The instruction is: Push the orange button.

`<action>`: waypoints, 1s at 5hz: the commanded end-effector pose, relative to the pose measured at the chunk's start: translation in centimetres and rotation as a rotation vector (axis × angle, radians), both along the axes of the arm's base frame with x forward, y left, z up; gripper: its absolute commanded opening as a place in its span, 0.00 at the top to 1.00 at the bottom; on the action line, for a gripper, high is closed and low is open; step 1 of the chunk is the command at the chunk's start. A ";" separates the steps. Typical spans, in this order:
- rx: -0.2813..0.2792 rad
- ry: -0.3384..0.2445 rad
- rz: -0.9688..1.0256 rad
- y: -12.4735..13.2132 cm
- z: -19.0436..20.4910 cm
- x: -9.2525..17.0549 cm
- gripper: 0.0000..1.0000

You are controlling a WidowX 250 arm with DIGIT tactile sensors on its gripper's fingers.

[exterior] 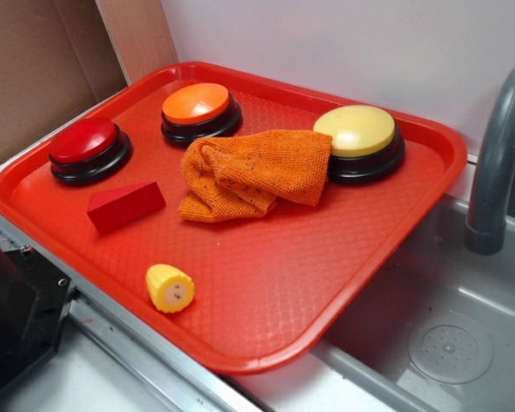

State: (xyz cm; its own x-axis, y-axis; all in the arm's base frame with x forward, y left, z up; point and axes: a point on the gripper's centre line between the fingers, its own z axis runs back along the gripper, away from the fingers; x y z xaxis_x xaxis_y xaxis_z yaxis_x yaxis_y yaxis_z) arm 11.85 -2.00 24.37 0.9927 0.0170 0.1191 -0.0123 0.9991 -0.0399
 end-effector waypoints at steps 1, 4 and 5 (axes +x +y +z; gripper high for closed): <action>0.000 0.000 0.000 0.0 0.0 0.0 0.00; 0.155 -0.045 0.091 11.5 -9.7 15.0 0.00; 0.148 -0.079 0.104 11.6 -10.6 15.0 0.00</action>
State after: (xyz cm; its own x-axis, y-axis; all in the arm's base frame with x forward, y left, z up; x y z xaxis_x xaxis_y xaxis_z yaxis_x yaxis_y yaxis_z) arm 26.51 8.85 12.34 0.9825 0.0822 0.1671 -0.0988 0.9907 0.0939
